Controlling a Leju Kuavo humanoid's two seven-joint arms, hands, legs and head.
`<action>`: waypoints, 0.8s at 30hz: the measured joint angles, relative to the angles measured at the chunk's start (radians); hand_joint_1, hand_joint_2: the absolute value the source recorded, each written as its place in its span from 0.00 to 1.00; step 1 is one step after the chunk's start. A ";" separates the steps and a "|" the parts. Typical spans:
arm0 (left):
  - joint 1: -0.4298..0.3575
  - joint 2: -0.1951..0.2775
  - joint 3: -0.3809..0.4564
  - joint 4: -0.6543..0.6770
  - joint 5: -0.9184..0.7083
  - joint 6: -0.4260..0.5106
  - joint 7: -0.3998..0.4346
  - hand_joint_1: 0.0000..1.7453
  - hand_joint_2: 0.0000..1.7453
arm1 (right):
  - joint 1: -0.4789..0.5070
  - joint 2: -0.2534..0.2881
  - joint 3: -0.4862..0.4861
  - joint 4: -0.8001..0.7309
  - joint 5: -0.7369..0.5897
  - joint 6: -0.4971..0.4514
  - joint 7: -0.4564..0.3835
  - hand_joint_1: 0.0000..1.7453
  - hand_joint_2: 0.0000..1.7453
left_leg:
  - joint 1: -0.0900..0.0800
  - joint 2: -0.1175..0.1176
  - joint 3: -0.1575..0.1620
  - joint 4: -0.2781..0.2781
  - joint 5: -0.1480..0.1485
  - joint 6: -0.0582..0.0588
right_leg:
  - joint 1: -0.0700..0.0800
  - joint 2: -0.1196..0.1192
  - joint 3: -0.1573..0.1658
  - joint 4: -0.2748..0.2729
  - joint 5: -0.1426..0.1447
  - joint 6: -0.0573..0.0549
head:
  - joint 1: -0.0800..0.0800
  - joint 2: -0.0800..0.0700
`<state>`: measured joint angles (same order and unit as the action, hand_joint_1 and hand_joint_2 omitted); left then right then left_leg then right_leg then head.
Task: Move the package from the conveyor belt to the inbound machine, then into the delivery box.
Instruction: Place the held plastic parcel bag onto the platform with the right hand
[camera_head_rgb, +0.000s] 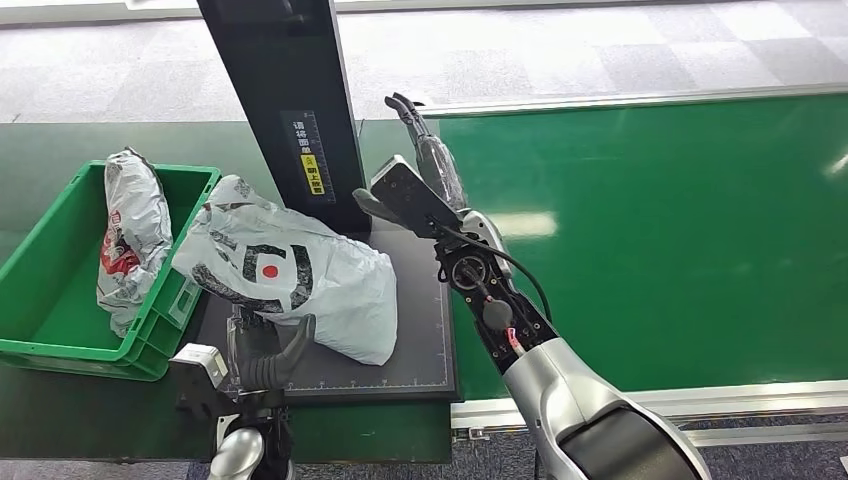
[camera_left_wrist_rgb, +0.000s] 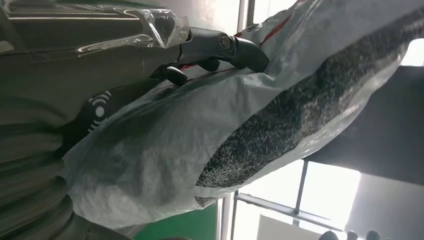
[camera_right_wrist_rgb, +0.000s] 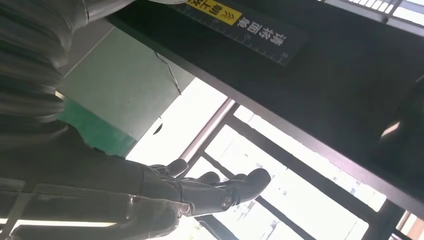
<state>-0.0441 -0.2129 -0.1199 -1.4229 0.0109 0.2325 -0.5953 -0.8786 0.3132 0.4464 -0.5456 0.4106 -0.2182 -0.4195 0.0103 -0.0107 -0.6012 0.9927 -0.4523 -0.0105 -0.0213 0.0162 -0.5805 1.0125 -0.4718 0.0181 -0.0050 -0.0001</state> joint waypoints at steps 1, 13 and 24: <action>-0.001 0.000 -0.005 -0.001 0.005 -0.011 0.000 0.00 1.00 | 0.000 0.000 -0.007 0.000 -0.006 -0.005 -0.004 0.00 1.00 | 0.000 0.000 0.000 0.000 0.000 0.000 | 0.000 0.000 0.000 0.000 0.000 0.000 | 0.000 0.000; -0.028 0.004 -0.060 -0.005 0.066 -0.199 0.016 0.00 1.00 | 0.005 0.001 -0.055 -0.031 -0.052 -0.006 -0.034 0.00 1.00 | 0.000 0.000 0.000 0.000 0.000 0.000 | 0.000 0.000 0.000 0.000 0.000 0.000 | 0.000 0.000; -0.028 0.005 -0.066 -0.013 0.061 -0.209 0.018 0.00 1.00 | 0.017 0.001 -0.060 -0.054 -0.055 -0.008 -0.036 0.00 1.00 | 0.000 0.000 0.000 0.000 0.000 0.000 | 0.000 0.000 0.000 0.000 0.000 0.000 | 0.000 0.000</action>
<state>-0.0720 -0.2075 -0.1854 -1.4363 0.0716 0.0236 -0.5775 -0.8618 0.3140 0.3866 -0.5994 0.3552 -0.2259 -0.4555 0.0103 -0.0105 -0.6011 0.9927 -0.4523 -0.0105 -0.0213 0.0162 -0.5803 1.0125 -0.4718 0.0181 -0.0050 0.0000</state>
